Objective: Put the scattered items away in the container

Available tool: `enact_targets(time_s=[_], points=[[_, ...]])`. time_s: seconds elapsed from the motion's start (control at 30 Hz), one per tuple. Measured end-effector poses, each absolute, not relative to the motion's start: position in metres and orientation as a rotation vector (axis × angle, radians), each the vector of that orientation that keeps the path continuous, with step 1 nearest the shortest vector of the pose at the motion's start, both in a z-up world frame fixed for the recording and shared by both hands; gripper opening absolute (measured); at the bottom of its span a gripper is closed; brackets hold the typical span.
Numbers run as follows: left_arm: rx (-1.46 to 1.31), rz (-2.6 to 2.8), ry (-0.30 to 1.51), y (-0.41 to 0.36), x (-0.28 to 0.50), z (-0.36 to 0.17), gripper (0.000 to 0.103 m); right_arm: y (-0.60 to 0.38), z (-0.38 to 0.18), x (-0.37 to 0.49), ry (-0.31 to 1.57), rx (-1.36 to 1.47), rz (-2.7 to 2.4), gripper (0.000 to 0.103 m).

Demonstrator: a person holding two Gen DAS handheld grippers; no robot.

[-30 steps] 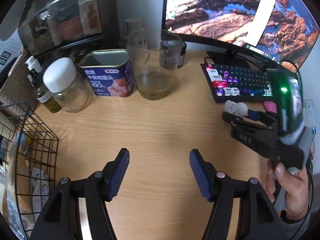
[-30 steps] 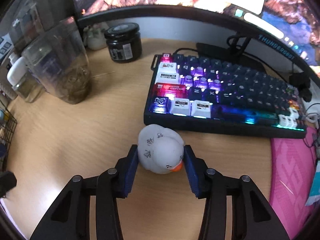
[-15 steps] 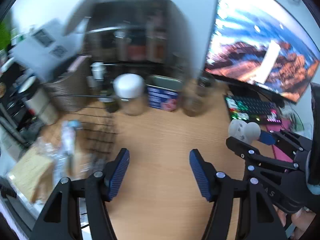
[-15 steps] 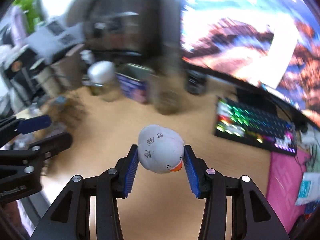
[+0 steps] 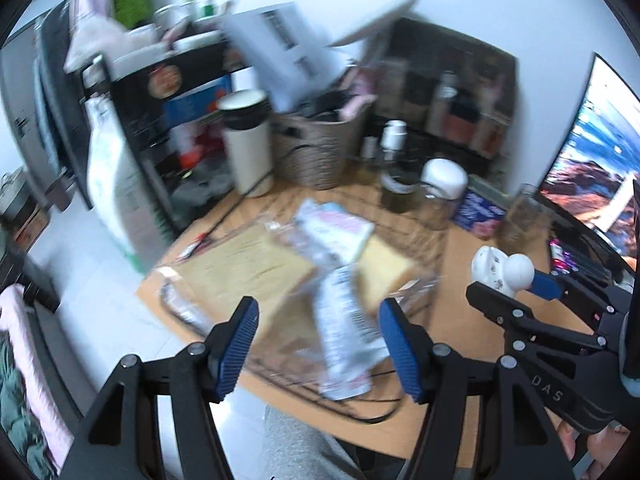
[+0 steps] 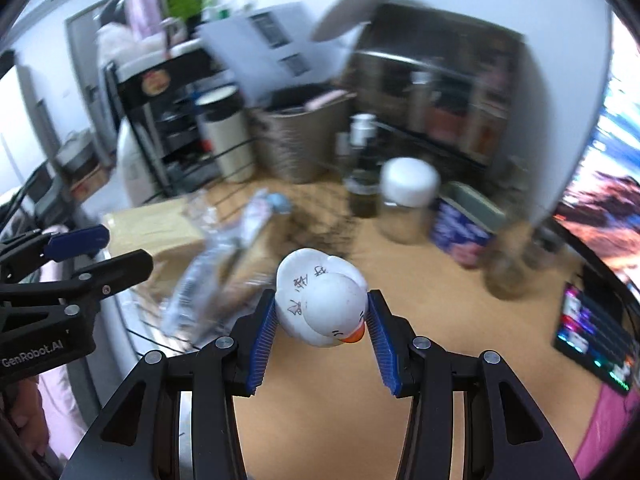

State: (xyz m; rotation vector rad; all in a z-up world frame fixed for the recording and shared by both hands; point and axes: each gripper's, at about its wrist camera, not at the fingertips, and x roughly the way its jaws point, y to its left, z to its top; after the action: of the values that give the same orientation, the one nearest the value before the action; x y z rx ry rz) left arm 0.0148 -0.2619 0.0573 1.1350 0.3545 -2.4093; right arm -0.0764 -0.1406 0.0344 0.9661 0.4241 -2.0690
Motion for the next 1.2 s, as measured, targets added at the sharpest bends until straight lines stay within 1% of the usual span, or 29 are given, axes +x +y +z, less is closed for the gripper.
enact_targets(time_s=[0.27, 0.3, 0.33, 0.57, 0.87, 1.03, 1.13, 1.2], points=[[1.112, -2.338, 0.406, -0.295, 0.042, 0.052, 0.069, -0.198, 0.024, -0.055, 0.463, 0.941, -1.962, 0.046], [1.109, -2.335, 0.414, -0.298, 0.044, 0.051, 0.069, -0.202, 0.024, -0.053, 0.474, 0.937, -1.96, 0.049], [1.111, -2.334, 0.417, -0.299, 0.045, 0.051, 0.069, -0.205, 0.025, -0.051, 0.485, 0.933, -1.959, 0.055], [1.114, -2.375, 0.407, -0.287, 0.039, 0.053, 0.069, -0.195, 0.031, -0.05, 0.477, 0.941, -1.987, 0.057], [1.207, -2.539, 0.338, -0.215, 0.012, 0.054, 0.069, -0.101, 0.044, -0.05, 0.401, 1.04, -2.168, 0.063], [1.256, -2.661, 0.238, -0.153, 0.0, 0.054, 0.069, -0.035, 0.045, -0.041, 0.366, 1.109, -2.283, 0.063], [1.292, -2.718, 0.176, -0.119, -0.005, 0.053, 0.073, 0.006, 0.045, -0.037, 0.32, 1.139, -2.355, 0.063], [1.3, -2.758, 0.119, -0.095, -0.009, 0.052, 0.073, 0.033, 0.045, -0.034, 0.282, 1.156, -2.4, 0.063]])
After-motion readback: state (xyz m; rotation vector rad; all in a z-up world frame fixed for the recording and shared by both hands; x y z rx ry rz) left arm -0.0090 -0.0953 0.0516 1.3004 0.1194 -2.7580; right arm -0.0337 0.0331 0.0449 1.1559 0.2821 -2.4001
